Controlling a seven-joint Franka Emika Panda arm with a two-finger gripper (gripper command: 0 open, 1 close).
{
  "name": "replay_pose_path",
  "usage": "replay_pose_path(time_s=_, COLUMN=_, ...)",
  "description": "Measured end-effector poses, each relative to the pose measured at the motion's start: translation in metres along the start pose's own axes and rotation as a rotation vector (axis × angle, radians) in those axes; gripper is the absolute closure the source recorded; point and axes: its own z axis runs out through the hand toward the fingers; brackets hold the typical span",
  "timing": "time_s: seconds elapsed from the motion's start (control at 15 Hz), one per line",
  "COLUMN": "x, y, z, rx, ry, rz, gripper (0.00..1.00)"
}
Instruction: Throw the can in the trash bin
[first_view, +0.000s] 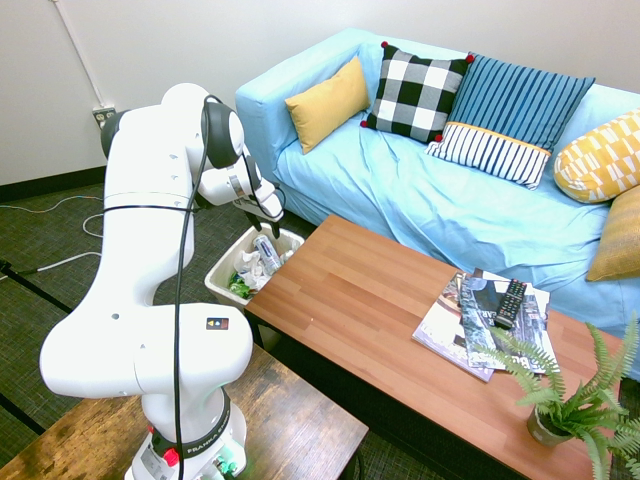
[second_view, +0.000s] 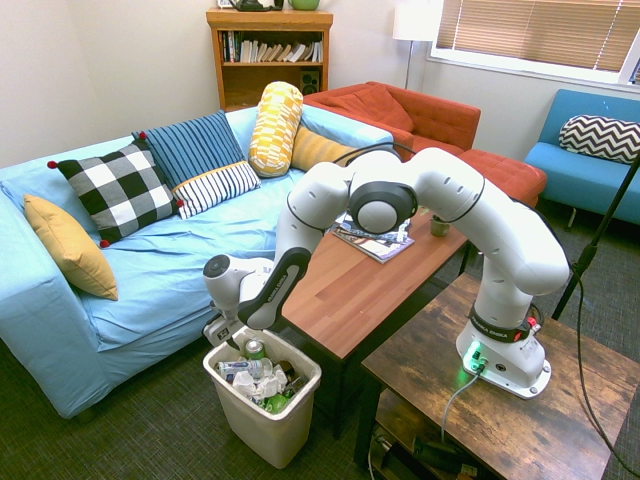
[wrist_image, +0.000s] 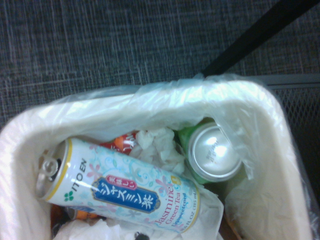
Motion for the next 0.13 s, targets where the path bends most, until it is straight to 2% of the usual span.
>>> replay_pose_path(time_s=0.13, x=0.0, y=0.015, z=-0.036, rx=0.012, ry=0.0, rz=0.006, gripper=0.0)
